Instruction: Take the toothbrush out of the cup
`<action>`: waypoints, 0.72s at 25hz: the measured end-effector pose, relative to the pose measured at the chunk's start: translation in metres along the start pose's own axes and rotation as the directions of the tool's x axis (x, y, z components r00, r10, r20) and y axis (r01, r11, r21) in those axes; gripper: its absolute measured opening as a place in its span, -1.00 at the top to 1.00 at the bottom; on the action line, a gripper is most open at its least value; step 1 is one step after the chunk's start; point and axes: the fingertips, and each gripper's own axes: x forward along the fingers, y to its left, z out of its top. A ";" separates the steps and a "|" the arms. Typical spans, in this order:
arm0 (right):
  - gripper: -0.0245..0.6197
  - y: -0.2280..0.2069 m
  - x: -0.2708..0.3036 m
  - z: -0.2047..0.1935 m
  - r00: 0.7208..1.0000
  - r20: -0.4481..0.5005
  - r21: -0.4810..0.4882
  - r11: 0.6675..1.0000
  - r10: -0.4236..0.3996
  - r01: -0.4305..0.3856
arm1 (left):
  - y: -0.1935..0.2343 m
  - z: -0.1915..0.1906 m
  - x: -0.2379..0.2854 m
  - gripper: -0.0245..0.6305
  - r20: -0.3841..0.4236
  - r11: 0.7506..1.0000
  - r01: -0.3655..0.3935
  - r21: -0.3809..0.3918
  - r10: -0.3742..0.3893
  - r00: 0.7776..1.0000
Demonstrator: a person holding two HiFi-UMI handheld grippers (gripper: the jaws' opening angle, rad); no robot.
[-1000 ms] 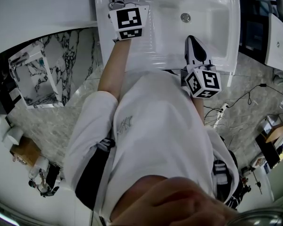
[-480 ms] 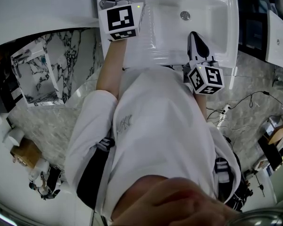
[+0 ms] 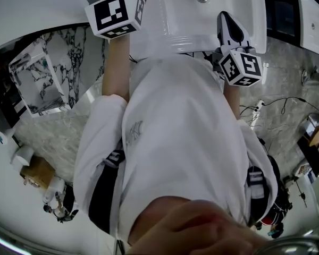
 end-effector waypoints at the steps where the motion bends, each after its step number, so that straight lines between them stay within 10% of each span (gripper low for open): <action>1: 0.88 -0.004 -0.002 0.001 1.000 0.005 -0.001 1.000 -0.008 0.008 | 0.000 0.003 -0.003 0.79 0.002 1.000 0.000 0.002 0.000 1.000; 18: 0.88 -0.034 -0.017 0.025 0.993 0.053 -0.049 0.993 -0.106 0.109 | 0.003 0.064 -0.043 0.79 0.073 0.992 0.085 -0.098 -0.078 0.994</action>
